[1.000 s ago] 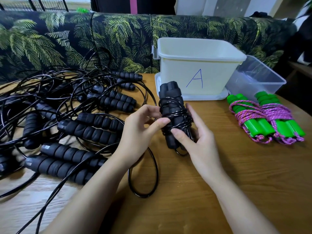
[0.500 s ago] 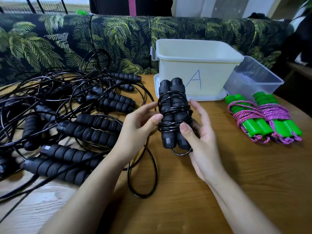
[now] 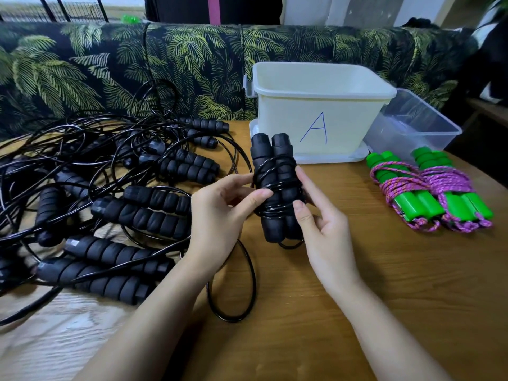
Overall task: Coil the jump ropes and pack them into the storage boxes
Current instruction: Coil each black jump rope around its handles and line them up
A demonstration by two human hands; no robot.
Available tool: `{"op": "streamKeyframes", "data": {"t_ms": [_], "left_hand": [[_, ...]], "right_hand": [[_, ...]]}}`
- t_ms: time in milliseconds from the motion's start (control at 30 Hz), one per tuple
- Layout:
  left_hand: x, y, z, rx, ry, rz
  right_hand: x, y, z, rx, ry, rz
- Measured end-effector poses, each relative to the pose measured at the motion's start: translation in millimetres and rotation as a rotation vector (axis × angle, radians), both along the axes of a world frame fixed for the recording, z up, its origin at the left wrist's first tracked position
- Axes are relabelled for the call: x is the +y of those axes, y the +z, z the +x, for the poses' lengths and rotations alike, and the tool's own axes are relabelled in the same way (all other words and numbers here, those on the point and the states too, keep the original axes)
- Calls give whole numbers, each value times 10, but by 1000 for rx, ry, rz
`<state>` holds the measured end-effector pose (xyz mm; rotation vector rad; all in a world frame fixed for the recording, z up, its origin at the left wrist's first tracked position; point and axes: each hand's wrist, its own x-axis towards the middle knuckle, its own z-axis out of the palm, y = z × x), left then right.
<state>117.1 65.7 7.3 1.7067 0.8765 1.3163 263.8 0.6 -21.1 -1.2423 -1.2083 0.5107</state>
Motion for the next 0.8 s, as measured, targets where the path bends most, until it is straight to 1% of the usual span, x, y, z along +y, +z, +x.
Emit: {"op": "streamKeyframes", "data": {"t_ms": [133, 200, 300, 400, 500, 633, 700, 800], "left_hand": [[-16, -12, -8, 51, 66, 25], [-13, -24, -6, 88, 45, 55], [-9, -51, 16, 211, -71, 141], [-3, -86, 31, 265, -146, 193], [48, -68, -2, 301, -157, 252], [136, -15, -61, 321, -212, 280], [133, -7, -65, 280, -213, 243], [155, -31, -71, 170, -168, 134]], "right_hand": [[-24, -37, -62, -104, 6, -163], [-25, -48, -84, -161, -21, -215], [-5, -38, -62, -260, -147, -241], [17, -70, -3, -298, -240, -192], [14, -62, 18, -197, -194, -186], [0, 40, 17, -51, -147, -151], [-3, 49, 0, 30, -101, -150], [-11, 58, -33, 136, -13, -138]]}}
